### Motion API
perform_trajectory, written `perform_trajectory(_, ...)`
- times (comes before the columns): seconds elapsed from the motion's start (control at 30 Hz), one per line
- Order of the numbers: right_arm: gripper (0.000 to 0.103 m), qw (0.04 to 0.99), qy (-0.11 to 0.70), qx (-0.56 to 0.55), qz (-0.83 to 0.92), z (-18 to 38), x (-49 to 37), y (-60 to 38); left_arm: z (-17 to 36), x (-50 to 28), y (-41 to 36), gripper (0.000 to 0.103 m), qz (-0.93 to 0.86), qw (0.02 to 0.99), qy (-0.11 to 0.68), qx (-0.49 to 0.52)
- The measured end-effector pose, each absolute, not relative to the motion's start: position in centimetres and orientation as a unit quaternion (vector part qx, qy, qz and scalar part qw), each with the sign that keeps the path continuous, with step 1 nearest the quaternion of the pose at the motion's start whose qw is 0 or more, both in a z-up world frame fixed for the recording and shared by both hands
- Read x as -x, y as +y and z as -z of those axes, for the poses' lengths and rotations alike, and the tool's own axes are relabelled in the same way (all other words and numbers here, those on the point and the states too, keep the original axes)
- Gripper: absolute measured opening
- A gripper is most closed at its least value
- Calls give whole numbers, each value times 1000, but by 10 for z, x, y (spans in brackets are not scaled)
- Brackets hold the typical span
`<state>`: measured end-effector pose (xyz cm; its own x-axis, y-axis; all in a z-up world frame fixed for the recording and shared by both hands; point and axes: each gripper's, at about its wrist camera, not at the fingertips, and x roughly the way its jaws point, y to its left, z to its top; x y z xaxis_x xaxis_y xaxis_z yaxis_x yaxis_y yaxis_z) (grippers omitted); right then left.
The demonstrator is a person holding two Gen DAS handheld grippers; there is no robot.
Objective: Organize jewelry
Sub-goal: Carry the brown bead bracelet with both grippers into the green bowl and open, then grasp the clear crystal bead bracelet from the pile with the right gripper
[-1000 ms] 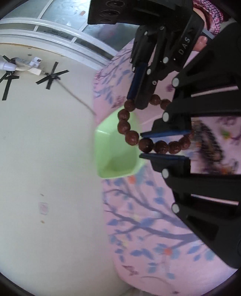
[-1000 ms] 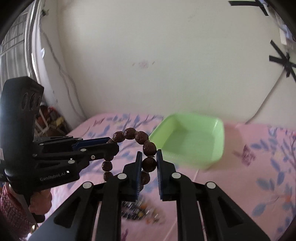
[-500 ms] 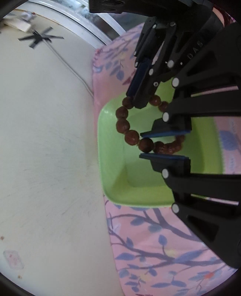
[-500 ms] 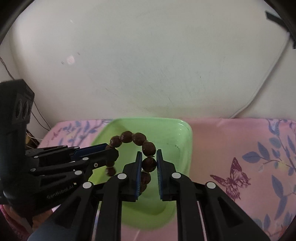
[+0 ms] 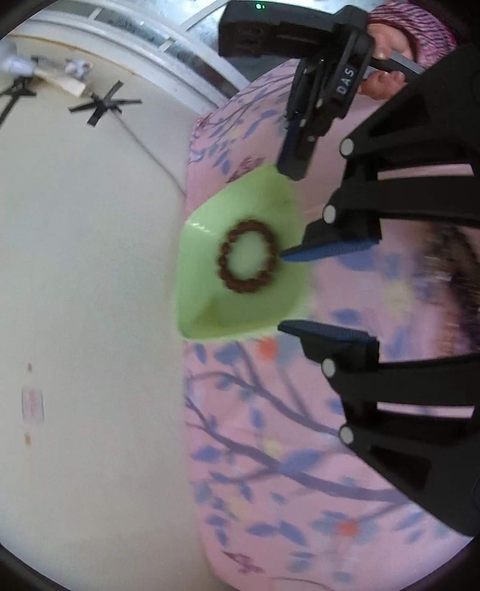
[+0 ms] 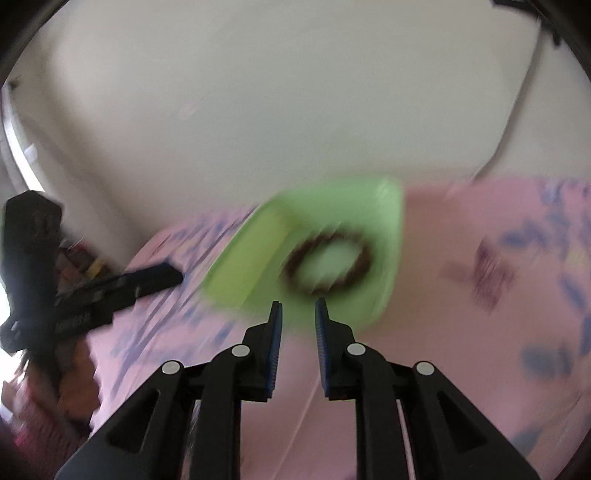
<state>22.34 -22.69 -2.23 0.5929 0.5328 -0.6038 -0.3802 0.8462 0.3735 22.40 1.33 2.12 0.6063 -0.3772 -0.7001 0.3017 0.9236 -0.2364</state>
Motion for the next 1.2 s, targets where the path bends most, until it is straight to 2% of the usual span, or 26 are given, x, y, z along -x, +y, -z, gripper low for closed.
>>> perform_trajectory(0.23, 0, 841, 404, -58, -355, 56, -158, -192, 26, -143, 53, 31, 170, 891, 417, 62)
perform_trajectory(0.6, 0, 836, 434, -60, -329, 64, -173, -175, 38, -95, 115, 31, 136, 891, 416, 124)
perform_trajectory(0.77, 0, 854, 421, -50, -301, 62, -158, -188, 44, -83, 104, 31, 166, 889, 416, 100)
perform_trajectory(0.83, 0, 868, 408, -57, -278, 59, -148, -205, 45, -78, 95, 36, 173, 889, 416, 79)
perform_trajectory(1.2, 0, 897, 360, -122, -223, 50, -75, -278, 42, -51, 6, 37, 240, 889, 383, -68)
